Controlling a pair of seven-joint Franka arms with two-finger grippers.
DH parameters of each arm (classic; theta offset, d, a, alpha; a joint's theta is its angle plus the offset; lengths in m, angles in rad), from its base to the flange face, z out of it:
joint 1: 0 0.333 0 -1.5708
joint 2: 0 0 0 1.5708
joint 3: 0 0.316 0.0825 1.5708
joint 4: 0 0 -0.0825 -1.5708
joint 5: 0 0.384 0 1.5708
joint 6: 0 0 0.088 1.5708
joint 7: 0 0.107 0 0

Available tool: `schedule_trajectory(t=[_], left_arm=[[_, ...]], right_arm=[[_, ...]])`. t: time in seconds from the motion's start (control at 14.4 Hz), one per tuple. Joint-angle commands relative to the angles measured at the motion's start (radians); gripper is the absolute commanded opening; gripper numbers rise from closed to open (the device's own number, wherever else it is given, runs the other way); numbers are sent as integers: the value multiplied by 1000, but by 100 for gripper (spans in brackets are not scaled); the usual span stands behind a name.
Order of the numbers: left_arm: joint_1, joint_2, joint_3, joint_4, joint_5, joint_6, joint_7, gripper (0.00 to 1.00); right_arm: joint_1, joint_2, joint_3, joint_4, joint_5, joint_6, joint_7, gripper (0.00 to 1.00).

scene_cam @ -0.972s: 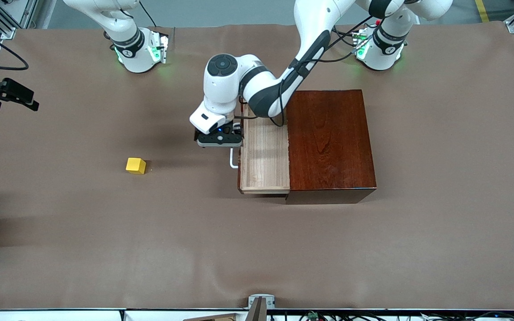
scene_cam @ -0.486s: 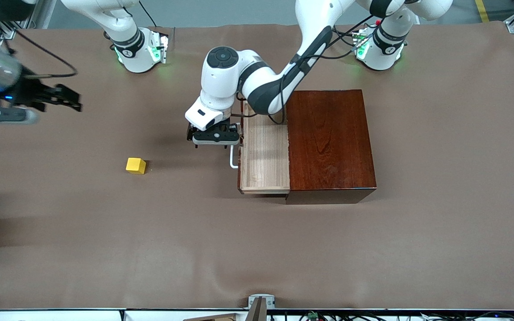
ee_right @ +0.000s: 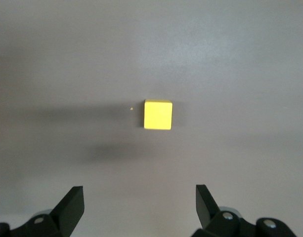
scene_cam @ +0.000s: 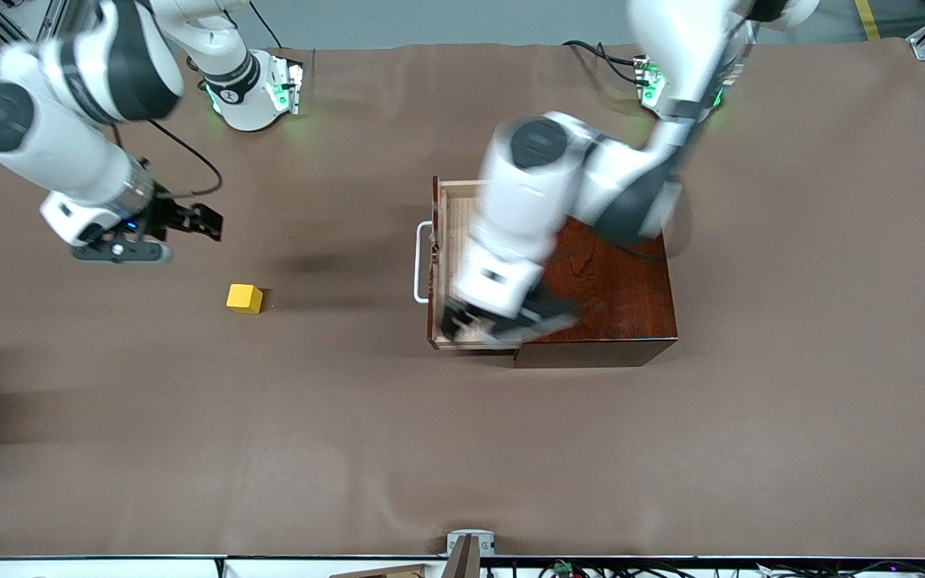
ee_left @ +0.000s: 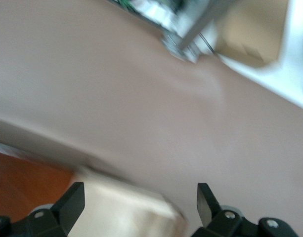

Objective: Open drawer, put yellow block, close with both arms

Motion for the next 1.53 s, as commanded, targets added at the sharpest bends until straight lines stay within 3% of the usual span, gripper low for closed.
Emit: schedule_trajectory(t=[0.0, 0.14, 0.42, 0.62, 0.83, 0.9, 0.97, 1.04, 1.25, 1.32, 1.39, 1.46], left_arm=[[138, -46, -16, -39, 11, -20, 73, 100], [235, -75, -17, -42, 11, -75, 192, 100], [377, -133, -23, -48, 5, -193, 404, 100], [453, -216, -27, -95, -4, -278, 548, 100], [480, -340, -27, -219, -6, -335, 683, 100], [483, -389, -25, -274, -6, -336, 726, 100], [494, -446, -27, -333, -6, -338, 766, 100], [494, -515, -25, -405, -6, -338, 807, 100], [506, -668, -25, -529, -6, -362, 900, 100], [508, -681, -20, -525, -6, -405, 926, 100], [510, -695, -17, -521, -6, -439, 967, 100], [516, -711, -14, -511, -6, -474, 1020, 100]], right_arm=[[-14, -16, -4, -213, 0, 284, 9, 100], [-17, 105, -4, -239, 0, 468, 7, 100], [-21, 371, -4, -192, 0, 756, 11, 100], [-43, 442, -2, -121, 0, 753, 7, 100], [-43, 468, -2, -106, 0, 750, 1, 100], [-43, 468, -2, -98, 0, 732, 0, 61], [-41, 468, -2, -80, 0, 681, 1, 34], [-43, 463, -2, -53, 0, 593, 0, 26], [-51, 459, -2, -25, 0, 479, -6, 26], [-49, 457, -2, -25, 0, 475, -5, 17], [-49, 454, -1, -22, 0, 474, -5, 1], [-48, 437, 1, -17, 0, 465, -5, 0]])
